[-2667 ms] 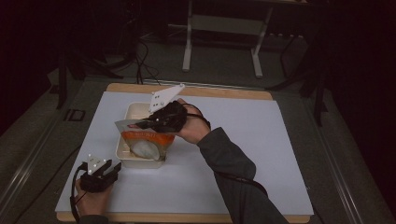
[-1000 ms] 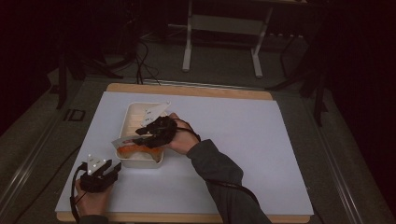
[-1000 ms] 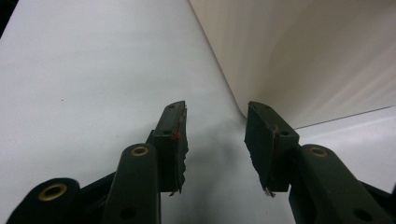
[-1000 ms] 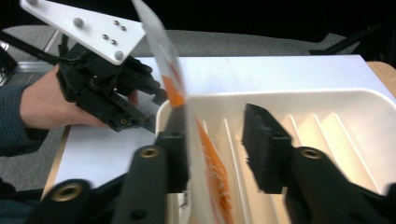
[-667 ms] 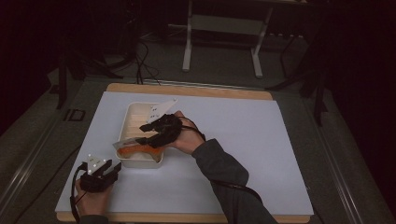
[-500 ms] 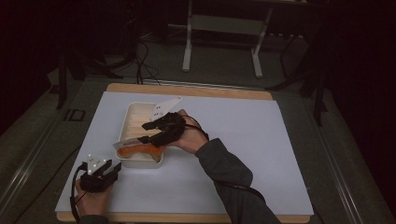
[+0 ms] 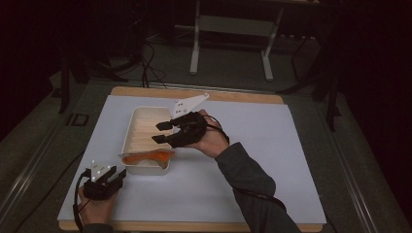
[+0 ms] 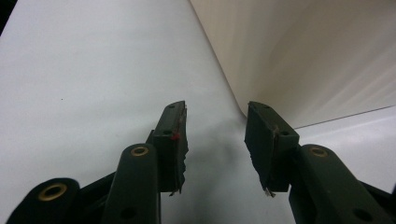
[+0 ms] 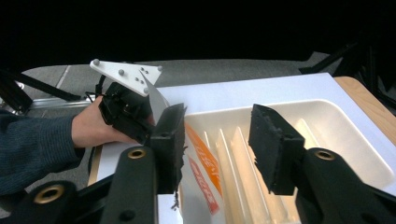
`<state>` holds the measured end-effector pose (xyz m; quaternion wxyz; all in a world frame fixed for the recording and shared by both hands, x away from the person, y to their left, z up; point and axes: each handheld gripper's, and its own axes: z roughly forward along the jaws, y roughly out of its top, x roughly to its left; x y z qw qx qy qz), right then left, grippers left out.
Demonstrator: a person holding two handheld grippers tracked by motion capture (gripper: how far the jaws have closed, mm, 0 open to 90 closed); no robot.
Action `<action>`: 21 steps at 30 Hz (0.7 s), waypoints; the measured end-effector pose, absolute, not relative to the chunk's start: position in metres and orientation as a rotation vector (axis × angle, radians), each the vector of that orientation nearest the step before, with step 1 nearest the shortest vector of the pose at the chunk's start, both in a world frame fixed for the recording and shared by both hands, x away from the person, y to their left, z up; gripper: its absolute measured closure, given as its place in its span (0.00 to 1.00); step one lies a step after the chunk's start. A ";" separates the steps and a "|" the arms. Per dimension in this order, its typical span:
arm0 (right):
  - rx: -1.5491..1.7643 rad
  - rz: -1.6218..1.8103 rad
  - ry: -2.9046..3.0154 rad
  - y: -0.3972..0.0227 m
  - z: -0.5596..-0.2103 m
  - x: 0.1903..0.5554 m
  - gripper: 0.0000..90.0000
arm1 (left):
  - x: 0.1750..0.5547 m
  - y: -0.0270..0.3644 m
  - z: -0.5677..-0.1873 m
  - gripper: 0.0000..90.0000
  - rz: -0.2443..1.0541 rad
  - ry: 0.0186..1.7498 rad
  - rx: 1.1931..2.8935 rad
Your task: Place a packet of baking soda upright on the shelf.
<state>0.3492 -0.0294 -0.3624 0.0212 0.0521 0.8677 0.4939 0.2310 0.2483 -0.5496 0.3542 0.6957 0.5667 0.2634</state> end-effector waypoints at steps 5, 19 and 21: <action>0.231 1.486 2.680 -0.037 -0.360 0.350 0.74 | 0.231 0.248 -0.550 0.65 0.680 1.466 1.799; 0.434 1.265 2.645 -0.069 -0.371 0.356 0.83 | 0.231 0.249 -0.550 0.65 0.682 1.467 1.797; 0.485 1.226 2.634 -0.077 -0.376 0.358 0.84 | 0.232 0.249 -0.550 0.64 0.681 1.468 1.799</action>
